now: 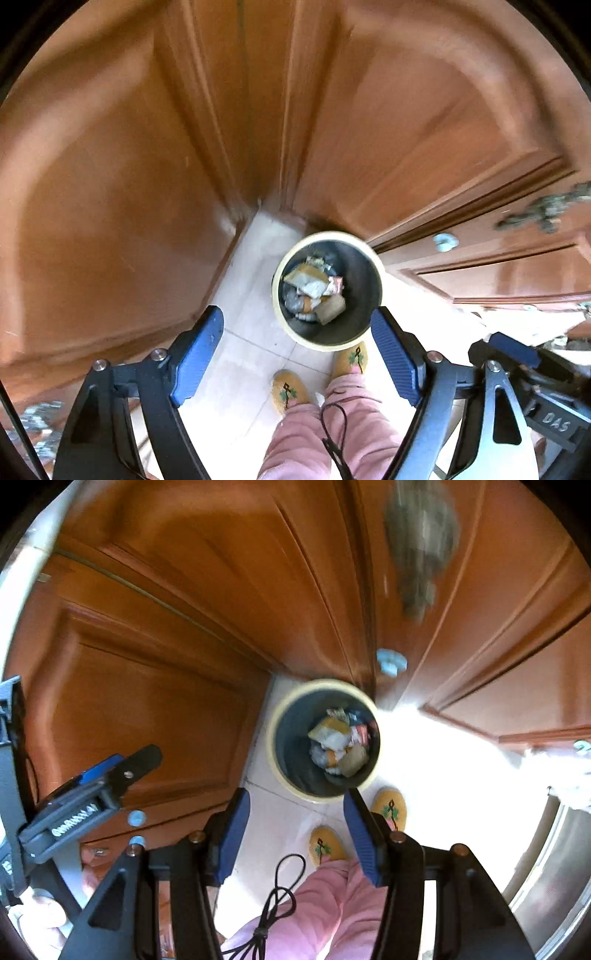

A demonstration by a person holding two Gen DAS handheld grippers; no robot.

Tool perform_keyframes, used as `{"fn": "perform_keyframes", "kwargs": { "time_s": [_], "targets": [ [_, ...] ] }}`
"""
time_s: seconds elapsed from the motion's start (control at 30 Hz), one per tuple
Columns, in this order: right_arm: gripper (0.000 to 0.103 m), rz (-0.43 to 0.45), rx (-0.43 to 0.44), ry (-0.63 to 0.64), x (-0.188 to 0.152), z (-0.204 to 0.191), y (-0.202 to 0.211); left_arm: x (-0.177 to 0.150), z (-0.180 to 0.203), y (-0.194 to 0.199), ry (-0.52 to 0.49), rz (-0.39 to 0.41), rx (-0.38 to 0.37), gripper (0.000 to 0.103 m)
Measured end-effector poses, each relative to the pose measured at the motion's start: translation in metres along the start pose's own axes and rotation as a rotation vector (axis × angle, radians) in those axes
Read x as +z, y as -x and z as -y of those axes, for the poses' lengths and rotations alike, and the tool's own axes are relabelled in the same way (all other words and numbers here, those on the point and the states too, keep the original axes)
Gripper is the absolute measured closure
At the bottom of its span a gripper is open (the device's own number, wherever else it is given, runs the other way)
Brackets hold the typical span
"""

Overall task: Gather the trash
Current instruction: 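Raise both grippers back toward the remaining counter trash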

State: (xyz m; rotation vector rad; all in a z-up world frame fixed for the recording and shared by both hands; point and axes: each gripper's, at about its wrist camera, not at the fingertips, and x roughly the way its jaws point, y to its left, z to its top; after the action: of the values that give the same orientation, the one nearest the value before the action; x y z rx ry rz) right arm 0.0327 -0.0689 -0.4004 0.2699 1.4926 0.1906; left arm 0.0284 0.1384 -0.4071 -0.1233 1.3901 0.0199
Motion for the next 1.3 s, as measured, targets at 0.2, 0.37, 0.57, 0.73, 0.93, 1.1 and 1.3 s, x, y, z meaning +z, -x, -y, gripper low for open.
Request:
{"fn": "perform_keyframes", "kwargs": {
  "time_s": [0.2, 0.37, 0.57, 0.73, 0.93, 1.1, 1.3],
  "targets": [
    [0.050, 0.146, 0.029, 0.034, 0.003, -0.032, 0.090, 0.021, 0.018, 0.076, -0.062, 0.088, -0.034, 0.022],
    [0.050, 0.288, 0.008, 0.081, 0.008, -0.058, 0.159, 0.044, 0.036, 0.137, -0.117, 0.174, -0.084, 0.022],
    [0.050, 0.431, -0.044, 0.101, 0.013, -0.075, 0.229, 0.077, 0.063, 0.208, -0.198, 0.302, -0.144, 0.022],
    [0.050, 0.536, -0.089, 0.103, 0.022, -0.083, 0.279, 0.110, 0.085, 0.258, -0.253, 0.405, -0.188, 0.021],
    [0.050, 0.656, -0.142, 0.062, 0.042, -0.079, 0.332, 0.145, 0.117, 0.313, -0.293, 0.524, -0.227, 0.016],
    [0.050, 0.712, -0.164, 0.025, 0.070, -0.063, 0.370, 0.178, 0.142, 0.345, -0.324, 0.567, -0.229, 0.015],
    [0.050, 0.748, -0.173, -0.008, 0.118, -0.031, 0.405, 0.223, 0.177, 0.352, -0.370, 0.593, -0.194, 0.013]
  ]
}}
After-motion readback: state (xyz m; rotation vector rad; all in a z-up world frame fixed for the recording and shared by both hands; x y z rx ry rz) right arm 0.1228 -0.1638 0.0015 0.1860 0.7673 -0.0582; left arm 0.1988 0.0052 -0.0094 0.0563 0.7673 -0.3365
